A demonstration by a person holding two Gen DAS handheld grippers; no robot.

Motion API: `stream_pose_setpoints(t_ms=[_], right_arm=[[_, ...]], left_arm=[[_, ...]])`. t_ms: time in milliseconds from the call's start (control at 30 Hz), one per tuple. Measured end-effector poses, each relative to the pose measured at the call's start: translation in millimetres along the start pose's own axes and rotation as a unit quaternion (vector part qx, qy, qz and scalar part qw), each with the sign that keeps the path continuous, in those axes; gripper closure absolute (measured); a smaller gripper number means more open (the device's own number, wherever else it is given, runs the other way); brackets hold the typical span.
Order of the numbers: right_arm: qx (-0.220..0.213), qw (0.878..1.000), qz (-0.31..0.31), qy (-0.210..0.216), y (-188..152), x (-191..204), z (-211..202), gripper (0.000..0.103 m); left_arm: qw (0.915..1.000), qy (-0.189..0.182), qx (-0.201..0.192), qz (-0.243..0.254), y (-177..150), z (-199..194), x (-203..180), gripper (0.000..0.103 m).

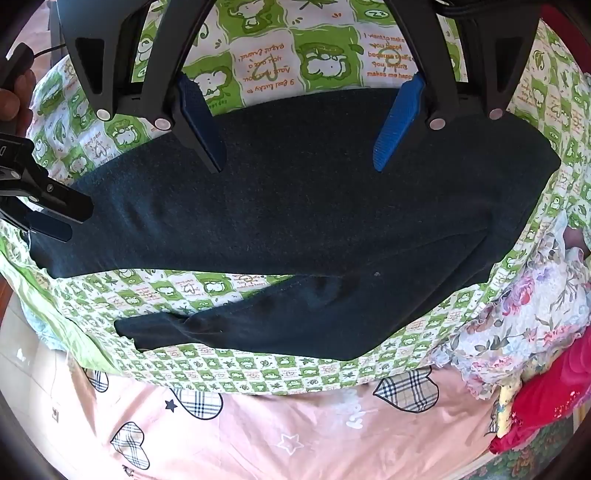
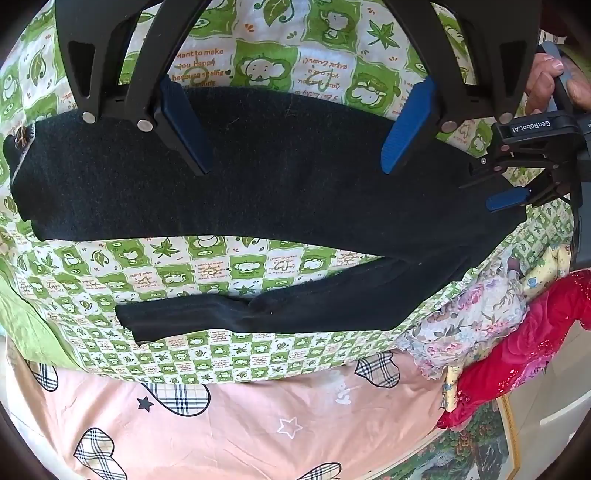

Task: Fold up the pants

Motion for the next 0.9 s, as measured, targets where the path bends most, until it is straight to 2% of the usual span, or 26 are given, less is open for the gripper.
stream_pose_setpoints(t_ms=[900], right_arm=[[-0.001,1.000,0.003,0.005,5.5,-0.8,-1.0,0.010]], left_arm=[[1.0000,-0.008,0.003,0.001,3.5,3.0,-0.7,0.021]])
Point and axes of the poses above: each gripper's, at about its wrist camera, not at the fingertips, and z roughly the way its jaws point, x to its left, y to its top, the point moved 2 cm from there along z, roughly the way its jaws point, and after that the axes turned 14 degrees about x, right-handed, at the moved point
